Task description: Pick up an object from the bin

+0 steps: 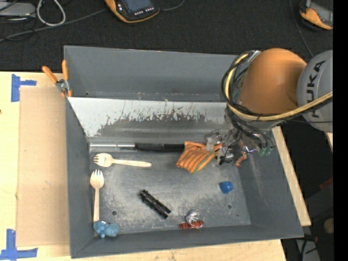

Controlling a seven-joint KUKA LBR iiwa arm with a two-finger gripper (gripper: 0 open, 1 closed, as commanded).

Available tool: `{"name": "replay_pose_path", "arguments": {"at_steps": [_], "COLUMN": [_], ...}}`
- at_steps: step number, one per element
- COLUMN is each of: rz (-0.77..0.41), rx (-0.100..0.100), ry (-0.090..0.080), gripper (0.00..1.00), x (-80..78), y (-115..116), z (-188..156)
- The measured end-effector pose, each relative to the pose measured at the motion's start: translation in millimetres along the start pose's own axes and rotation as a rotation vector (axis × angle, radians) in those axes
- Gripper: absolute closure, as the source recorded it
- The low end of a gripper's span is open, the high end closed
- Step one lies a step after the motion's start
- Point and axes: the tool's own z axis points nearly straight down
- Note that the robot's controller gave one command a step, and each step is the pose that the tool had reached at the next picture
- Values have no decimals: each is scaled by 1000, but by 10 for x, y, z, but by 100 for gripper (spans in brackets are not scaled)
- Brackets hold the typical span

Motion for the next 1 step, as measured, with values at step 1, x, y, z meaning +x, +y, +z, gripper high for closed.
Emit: {"name": "replay_pose_path", "arguments": {"at_steps": [1], "rz": [-18], "rx": [0], "ry": [-3], "gripper": [100], "x": [-117], "y": [193], "z": [591]}}
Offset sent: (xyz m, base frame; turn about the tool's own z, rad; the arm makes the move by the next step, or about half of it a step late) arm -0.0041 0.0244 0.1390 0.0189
